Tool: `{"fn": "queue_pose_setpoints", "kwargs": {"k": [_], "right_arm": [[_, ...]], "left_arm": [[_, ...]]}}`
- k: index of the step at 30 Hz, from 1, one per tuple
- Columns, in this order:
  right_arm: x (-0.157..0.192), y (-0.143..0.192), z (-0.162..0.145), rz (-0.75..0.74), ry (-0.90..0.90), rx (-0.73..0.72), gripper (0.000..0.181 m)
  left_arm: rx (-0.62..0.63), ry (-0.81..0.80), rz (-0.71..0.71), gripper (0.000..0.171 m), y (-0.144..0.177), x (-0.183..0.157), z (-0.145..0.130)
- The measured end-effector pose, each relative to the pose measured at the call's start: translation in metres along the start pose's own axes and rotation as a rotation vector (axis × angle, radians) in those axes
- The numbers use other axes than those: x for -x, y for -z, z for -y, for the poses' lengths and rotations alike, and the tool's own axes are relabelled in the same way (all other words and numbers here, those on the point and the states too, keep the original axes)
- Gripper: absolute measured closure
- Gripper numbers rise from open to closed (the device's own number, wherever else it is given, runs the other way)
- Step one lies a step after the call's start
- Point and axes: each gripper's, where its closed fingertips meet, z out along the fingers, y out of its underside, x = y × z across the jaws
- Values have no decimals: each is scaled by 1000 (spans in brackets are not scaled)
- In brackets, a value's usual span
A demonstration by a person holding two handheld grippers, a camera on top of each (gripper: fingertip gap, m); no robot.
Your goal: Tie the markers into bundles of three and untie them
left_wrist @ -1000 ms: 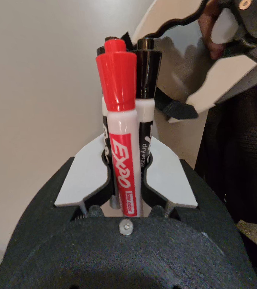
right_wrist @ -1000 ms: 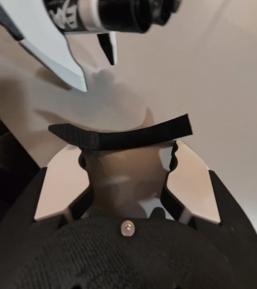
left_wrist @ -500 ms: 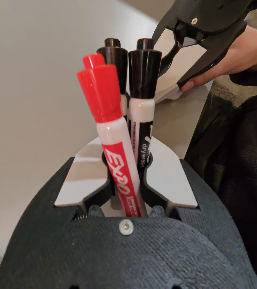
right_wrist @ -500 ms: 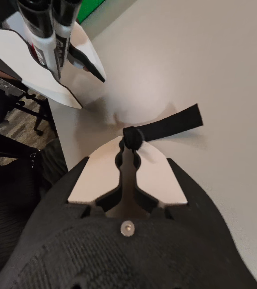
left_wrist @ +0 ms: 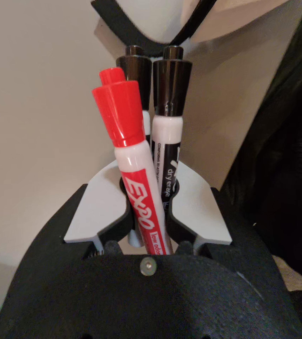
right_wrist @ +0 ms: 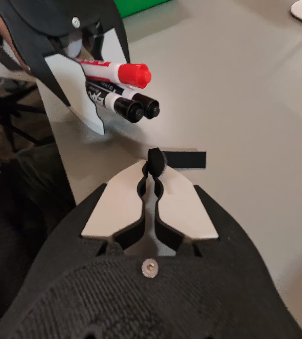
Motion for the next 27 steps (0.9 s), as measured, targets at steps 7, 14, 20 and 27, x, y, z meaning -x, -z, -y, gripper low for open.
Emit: {"fn": "queue_pose_setpoints", "kwargs": {"k": [7, 14, 20, 27], "right_arm": [[-37, 4, -39, -225, 169, 239, 154], [-26, 34, 10, -23, 1, -131, 115], [-16, 64, 43, 219, -245, -417, 133], [14, 32, 25, 197, -70, -230, 141]], "left_arm": [[219, -119, 159, 128, -5, 35, 14], [164, -133, 49, 128, -15, 20, 29], [117, -199, -52, 128, -17, -18, 33], [124, -267, -77, 128, -23, -45, 35]]}}
